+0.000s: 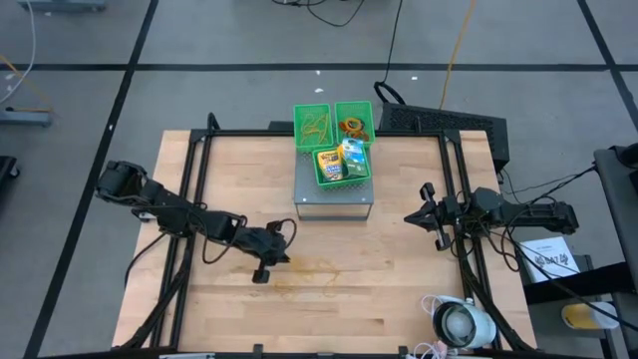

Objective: Pick & Place Office Desk Supplies
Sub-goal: Put the yellow rubber band into the left green bin on the shelf

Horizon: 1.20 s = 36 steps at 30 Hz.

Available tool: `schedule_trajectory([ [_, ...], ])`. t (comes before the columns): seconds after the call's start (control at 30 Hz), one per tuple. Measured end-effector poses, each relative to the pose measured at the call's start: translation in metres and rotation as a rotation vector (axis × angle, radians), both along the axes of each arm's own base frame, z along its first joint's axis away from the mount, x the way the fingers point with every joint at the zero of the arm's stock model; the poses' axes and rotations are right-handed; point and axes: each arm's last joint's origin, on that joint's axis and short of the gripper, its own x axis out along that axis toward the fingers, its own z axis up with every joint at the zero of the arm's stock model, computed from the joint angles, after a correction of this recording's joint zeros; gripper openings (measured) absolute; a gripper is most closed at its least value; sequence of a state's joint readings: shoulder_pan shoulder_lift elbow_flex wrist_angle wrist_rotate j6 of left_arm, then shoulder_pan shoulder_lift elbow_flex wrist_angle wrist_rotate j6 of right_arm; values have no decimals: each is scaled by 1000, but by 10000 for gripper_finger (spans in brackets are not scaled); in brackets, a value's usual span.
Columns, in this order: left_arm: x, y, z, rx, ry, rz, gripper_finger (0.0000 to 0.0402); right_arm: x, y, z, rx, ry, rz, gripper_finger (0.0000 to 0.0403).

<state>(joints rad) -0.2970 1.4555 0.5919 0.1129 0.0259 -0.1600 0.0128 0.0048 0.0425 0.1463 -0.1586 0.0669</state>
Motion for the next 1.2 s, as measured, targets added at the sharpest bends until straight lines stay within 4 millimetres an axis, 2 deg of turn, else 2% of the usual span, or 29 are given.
schedule_trajectory([
  [0.23,0,0,0,5,4,-2,6,0,0,0,0,0,0,0],
  [0.4,2,-1,2,-6,-30,-2,19,0,0,0,0,0,0,0],
  [0.53,4,-1,6,-48,-59,25,7,0,0,0,0,0,0,0],
  [0.63,2,-1,4,-91,-14,74,6,0,0,0,0,0,0,0],
  [0.93,7,-2,-25,-87,100,117,85,0,0,0,0,-1,0,0],
  [1.1,12,-4,-39,-100,115,135,113,0,0,0,0,1,0,0],
  [1.2,13,-4,-41,-111,115,150,123,0,0,0,0,-2,0,0],
])
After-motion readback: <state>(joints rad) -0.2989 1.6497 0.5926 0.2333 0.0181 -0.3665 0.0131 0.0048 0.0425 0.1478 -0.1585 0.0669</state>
